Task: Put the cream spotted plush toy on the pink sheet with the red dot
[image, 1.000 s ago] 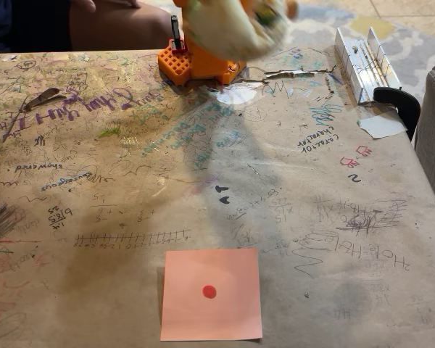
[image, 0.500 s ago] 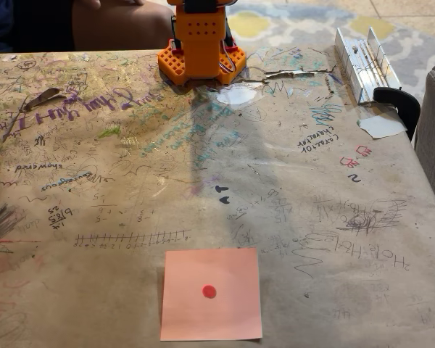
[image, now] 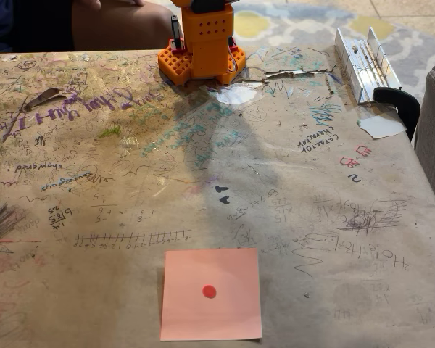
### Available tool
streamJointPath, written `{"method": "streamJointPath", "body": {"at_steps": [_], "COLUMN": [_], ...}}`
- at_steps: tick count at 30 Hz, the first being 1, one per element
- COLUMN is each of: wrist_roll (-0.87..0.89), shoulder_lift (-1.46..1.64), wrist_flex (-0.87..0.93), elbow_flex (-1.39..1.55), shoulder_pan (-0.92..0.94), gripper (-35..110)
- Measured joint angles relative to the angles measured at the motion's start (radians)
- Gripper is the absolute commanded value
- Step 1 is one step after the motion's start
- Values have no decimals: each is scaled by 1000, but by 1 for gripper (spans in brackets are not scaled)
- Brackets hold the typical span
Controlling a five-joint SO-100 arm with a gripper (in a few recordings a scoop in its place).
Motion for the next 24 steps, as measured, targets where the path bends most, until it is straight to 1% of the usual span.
{"method": "streamJointPath", "body": {"at_steps": [2, 5, 7, 9, 10, 11, 12, 13, 14, 15, 17, 18, 20, 21, 23, 24], "wrist_roll": [-2, -17, -43, -54, -54, -51, -51, -51, -55, -69, -123, -163, -233, -256, -285, -295], "shoulder_lift": [2, 2, -5, -77, -167, -287, -428, -560, -701, -841, -1095, -1137, -1042, -953, -827, -782], "wrist_flex": [-9, -77, -173, -327, -419, -515, -600, -660, -689, -686, -598, -549, -518, -551, -649, -664], "elbow_flex": [8, 92, 192, 314, 364, 388, 380, 348, 285, 199, 14, -40, -49, -11, 156, 298], "shoulder_pan": [14, 54, 97, 152, 175, 195, 210, 225, 238, 247, 253, 247, 233, 219, 209, 209], "gripper": [0, 0, 0, 0, 0, 4, 23, 30, 32, 33, 34, 34, 33, 32, 32, 32]}}
